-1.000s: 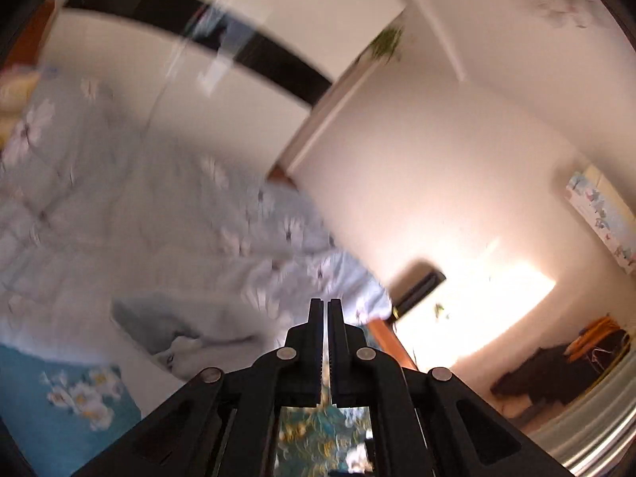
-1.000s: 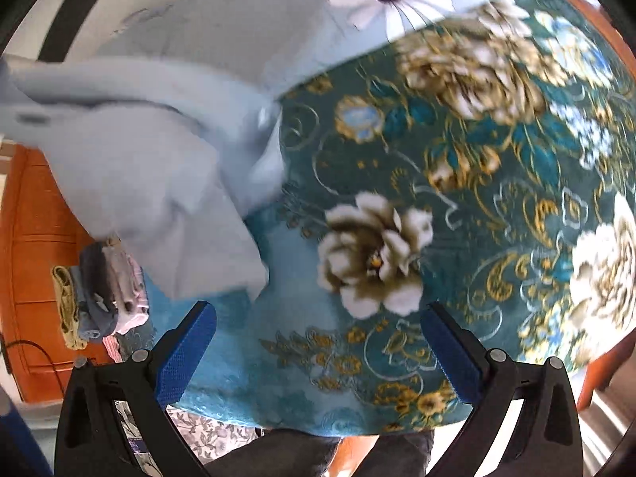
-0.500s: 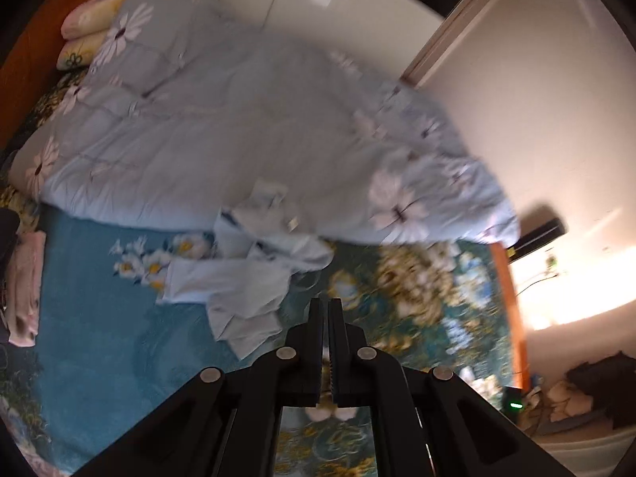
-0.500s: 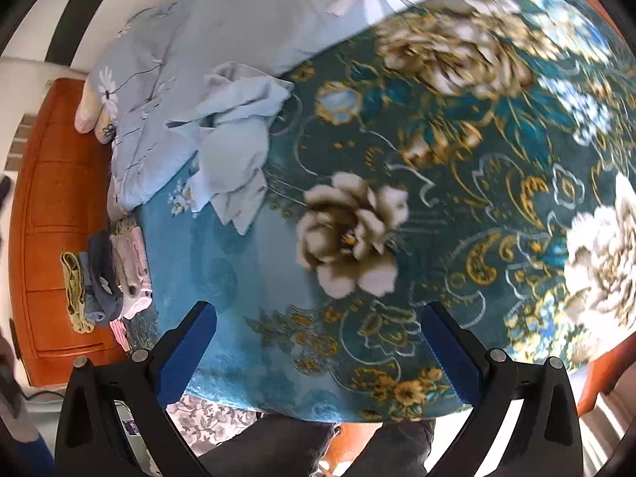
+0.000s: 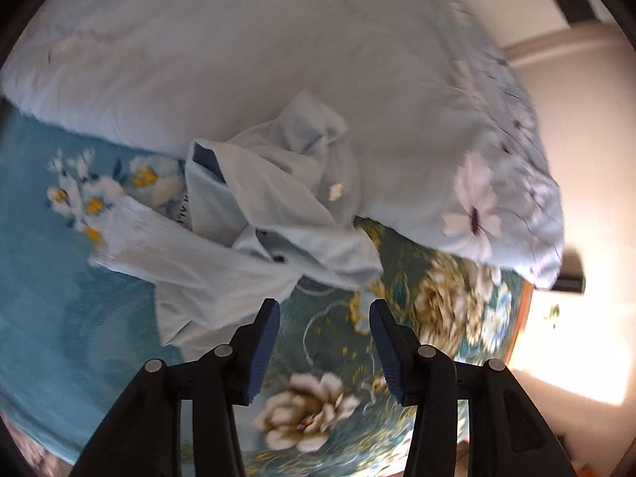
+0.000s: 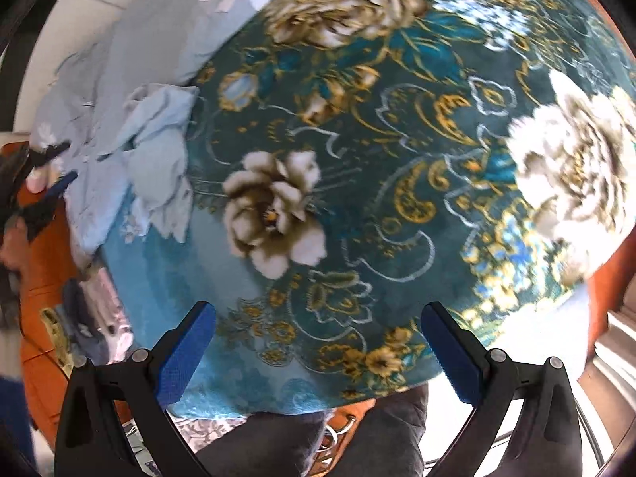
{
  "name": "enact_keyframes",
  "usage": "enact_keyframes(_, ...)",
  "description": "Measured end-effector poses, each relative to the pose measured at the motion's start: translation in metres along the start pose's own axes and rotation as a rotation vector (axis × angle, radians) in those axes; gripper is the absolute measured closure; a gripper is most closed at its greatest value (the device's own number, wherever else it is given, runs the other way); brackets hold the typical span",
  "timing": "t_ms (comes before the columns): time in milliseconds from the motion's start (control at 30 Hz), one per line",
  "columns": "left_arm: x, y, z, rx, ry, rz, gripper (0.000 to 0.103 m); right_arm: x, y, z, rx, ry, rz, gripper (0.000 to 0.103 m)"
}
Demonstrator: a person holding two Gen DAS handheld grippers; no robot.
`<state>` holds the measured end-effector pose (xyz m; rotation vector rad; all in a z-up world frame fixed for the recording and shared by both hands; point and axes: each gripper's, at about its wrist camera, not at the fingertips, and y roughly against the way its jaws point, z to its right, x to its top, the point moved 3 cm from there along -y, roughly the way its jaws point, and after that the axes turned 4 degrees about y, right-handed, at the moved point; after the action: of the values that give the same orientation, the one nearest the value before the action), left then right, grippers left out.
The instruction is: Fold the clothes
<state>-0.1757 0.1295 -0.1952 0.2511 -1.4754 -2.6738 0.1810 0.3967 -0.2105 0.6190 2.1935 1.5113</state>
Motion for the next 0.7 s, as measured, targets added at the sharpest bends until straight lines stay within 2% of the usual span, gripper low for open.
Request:
enact_keyframes(100,0.017,-0.027,-0.004,0.012,0.082,-0.024,0.047,-0.007,0.001,0.001,-0.028,-0.006,-0.008,0.0)
enact_keyframes(267,0.039,-0.059,-0.007,-0.046,0.218,-0.05,0.046,-0.017,0.004,0.005,-0.084,-0.006,-0.024,0.0)
enact_keyframes(333,0.042,-0.065,-0.007,-0.027,0.241,-0.058,0.047,-0.021,0.004,0.008,-0.089,-0.018,-0.034,0.0)
enact_keyframes(400,0.042,-0.072,-0.009,0.023,0.245,-0.073,0.054,-0.024,0.003,0.012,-0.094,-0.03,-0.044,0.0)
enact_keyframes(467,0.04,-0.077,-0.012,0.08,0.237,-0.089,0.095,-0.027,0.003,0.015,-0.099,-0.04,-0.053,0.0)
enact_keyframes(533,0.036,-0.074,-0.013,0.138,0.193,-0.085,0.099,-0.025,0.002,0.015,-0.101,-0.037,-0.054,0.0)
enact_keyframes(633,0.026,-0.044,-0.001,0.094,0.094,-0.017,0.1,-0.018,0.004,0.012,-0.09,-0.019,-0.044,0.0)
enact_keyframes(700,0.013,-0.009,0.015,0.022,-0.008,0.034,0.1,-0.012,0.005,0.007,-0.076,0.002,-0.034,0.0)
